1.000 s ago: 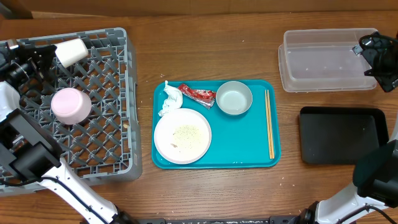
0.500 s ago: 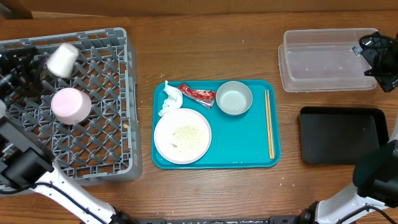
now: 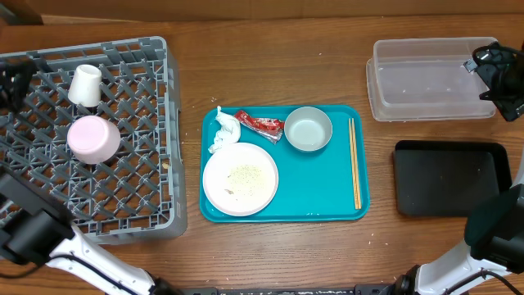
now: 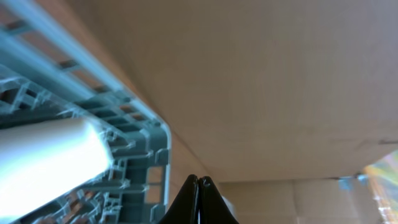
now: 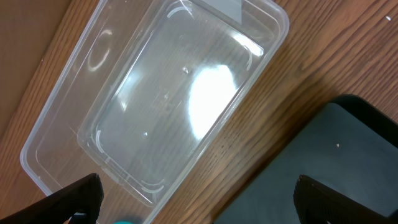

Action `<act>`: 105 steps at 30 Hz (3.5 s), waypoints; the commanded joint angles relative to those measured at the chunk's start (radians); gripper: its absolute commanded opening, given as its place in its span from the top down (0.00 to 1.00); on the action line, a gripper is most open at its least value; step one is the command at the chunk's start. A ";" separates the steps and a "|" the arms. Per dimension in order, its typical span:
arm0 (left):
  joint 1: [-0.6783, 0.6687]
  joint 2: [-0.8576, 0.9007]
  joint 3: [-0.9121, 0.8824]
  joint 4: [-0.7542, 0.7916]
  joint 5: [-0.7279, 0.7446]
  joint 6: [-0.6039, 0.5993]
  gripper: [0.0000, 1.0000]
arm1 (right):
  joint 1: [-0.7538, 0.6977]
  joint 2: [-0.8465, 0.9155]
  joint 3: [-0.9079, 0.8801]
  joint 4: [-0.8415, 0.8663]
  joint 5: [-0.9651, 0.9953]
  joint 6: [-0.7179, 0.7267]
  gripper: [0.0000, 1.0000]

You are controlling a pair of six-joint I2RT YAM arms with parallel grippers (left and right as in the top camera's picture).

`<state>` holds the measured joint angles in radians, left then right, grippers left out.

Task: Sort waste into correct bins and load items into the dishwasher
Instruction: 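Raise the left gripper and move it over the rack center, then reach the left gripper right to the grey bowl on the tray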

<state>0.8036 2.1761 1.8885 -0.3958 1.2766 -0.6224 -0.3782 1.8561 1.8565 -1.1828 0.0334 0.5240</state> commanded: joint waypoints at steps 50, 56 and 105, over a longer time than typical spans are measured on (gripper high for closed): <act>-0.438 0.024 0.005 -0.289 -1.623 0.507 0.96 | -0.001 -0.001 0.003 0.003 0.006 0.006 0.00; -0.345 -0.033 0.005 -0.362 -1.477 0.322 0.96 | -0.001 -0.001 0.003 0.003 0.006 0.006 0.00; -1.303 -0.260 0.003 -0.925 -1.595 0.014 0.12 | -0.001 -0.001 0.003 0.003 0.006 0.006 0.00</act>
<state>-0.4973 1.8259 1.8896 -1.3277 -0.1036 -0.4690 -0.3779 1.8561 1.8565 -1.1828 0.0330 0.5240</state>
